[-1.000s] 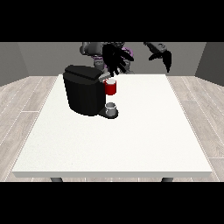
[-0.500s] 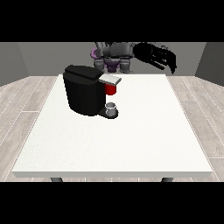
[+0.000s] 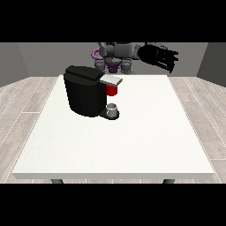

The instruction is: Insert the coffee pod into the coffee machine and close the lid

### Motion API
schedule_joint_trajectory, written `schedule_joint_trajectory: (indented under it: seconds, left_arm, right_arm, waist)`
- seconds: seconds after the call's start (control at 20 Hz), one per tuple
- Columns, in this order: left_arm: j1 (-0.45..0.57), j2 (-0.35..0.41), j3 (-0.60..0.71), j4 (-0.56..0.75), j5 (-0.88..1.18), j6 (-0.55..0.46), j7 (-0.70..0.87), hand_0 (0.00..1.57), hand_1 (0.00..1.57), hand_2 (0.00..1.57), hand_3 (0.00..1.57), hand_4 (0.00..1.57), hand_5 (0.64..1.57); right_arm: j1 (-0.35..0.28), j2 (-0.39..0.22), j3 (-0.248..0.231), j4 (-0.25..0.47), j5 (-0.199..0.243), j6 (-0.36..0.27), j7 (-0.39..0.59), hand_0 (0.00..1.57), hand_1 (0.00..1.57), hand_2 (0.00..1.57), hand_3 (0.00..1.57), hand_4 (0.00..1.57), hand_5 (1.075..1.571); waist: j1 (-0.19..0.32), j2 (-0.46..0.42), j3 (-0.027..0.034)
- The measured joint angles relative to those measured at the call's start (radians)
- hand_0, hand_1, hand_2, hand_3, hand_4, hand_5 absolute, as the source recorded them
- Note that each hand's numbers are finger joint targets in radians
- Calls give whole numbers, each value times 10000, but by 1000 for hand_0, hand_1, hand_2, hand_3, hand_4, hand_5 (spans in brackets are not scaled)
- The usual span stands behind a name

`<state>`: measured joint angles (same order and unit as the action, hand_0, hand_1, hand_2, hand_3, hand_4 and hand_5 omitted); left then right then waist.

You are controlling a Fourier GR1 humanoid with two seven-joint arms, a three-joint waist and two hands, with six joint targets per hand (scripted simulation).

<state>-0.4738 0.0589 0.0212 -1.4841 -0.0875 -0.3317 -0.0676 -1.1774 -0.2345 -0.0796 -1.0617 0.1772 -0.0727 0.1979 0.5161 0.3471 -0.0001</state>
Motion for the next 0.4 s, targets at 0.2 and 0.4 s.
schedule_joint_trajectory:
  seconds: [0.2,0.4]
  left_arm:
    - [548,6,42,24,-36,76,-172,0,0,0,0,266,1571]
    - [1078,156,430,237,127,149,-239,0,0,0,0,266,1571]
  right_arm:
    - [217,550,209,36,-102,47,-705,0,0,0,0,219,1571]
    - [978,1411,720,-168,-148,100,-1430,0,0,0,0,259,1571]
  waist:
    - [-381,-367,0]
    - [-1068,-998,-1]
